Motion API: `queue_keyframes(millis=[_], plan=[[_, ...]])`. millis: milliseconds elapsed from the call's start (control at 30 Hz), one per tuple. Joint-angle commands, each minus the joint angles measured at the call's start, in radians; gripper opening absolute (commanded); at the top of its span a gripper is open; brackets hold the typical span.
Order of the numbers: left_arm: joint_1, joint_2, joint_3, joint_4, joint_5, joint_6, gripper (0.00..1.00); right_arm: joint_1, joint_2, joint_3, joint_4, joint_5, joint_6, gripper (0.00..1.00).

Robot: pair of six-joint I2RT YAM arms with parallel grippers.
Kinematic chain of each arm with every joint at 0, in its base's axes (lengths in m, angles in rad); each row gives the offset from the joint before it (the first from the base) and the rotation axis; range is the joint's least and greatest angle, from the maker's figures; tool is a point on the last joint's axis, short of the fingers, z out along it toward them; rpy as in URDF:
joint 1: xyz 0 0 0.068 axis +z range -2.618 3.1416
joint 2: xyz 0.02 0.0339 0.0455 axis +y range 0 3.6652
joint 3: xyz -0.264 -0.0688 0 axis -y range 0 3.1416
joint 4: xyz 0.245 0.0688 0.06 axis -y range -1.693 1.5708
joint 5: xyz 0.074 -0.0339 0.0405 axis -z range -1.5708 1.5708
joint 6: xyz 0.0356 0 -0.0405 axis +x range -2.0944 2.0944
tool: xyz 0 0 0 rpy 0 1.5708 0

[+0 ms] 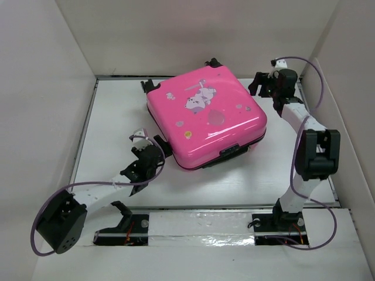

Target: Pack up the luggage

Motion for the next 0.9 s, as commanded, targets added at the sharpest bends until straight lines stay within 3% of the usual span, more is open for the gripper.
queue_keyframes(millis=[0, 100, 200, 300, 333, 367, 467, 600, 633, 700, 733, 767, 867], plan=[[0.012, -0.11, 0.083, 0.202, 0.18, 0.009, 0.73, 0.082, -0.209, -0.057, -0.008, -0.339, 0.159, 0.82], [0.083, -0.156, 0.082, 0.202, 0.234, 0.005, 0.74, 0.022, -0.389, -0.199, 0.071, -0.333, 0.191, 0.84], [0.095, -0.183, 0.093, 0.198, 0.241, 0.016, 0.74, -0.001, -0.555, -0.438, 0.176, -0.247, 0.214, 0.8], [0.105, -0.18, 0.108, 0.187, 0.29, 0.028, 0.74, -0.01, -0.782, -0.711, 0.278, -0.204, 0.248, 0.42], [0.105, -0.178, 0.105, 0.184, 0.298, 0.022, 0.74, -0.001, -0.906, -0.785, 0.303, -0.195, 0.27, 0.18], [0.105, -0.178, 0.099, 0.181, 0.303, 0.022, 0.74, 0.008, -0.972, -0.919, 0.318, -0.186, 0.279, 0.11], [0.105, -0.204, 0.054, 0.172, 0.298, 0.014, 0.66, 0.065, -1.24, -1.089, 0.299, -0.085, 0.299, 0.0], [0.114, -0.267, -0.024, 0.136, 0.283, -0.001, 0.4, 0.085, -1.483, -1.25, 0.121, 0.058, 0.349, 0.0], [0.123, -0.275, -0.048, 0.132, 0.292, -0.001, 0.3, 0.085, -1.503, -1.265, 0.102, 0.094, 0.354, 0.02], [0.123, -0.278, -0.067, 0.11, 0.306, 0.002, 0.2, 0.085, -1.501, -1.279, 0.096, 0.125, 0.337, 0.13], [0.123, -0.275, -0.079, 0.103, 0.321, 0.002, 0.14, 0.085, -1.484, -1.27, 0.099, 0.129, 0.331, 0.26], [0.123, -0.273, -0.084, 0.096, 0.327, 0.003, 0.11, 0.085, -1.461, -1.261, 0.099, 0.132, 0.31, 0.31], [0.123, -0.262, -0.108, 0.098, 0.367, 0.011, 0.06, 0.085, -1.337, -1.215, 0.128, 0.124, 0.259, 0.35]])
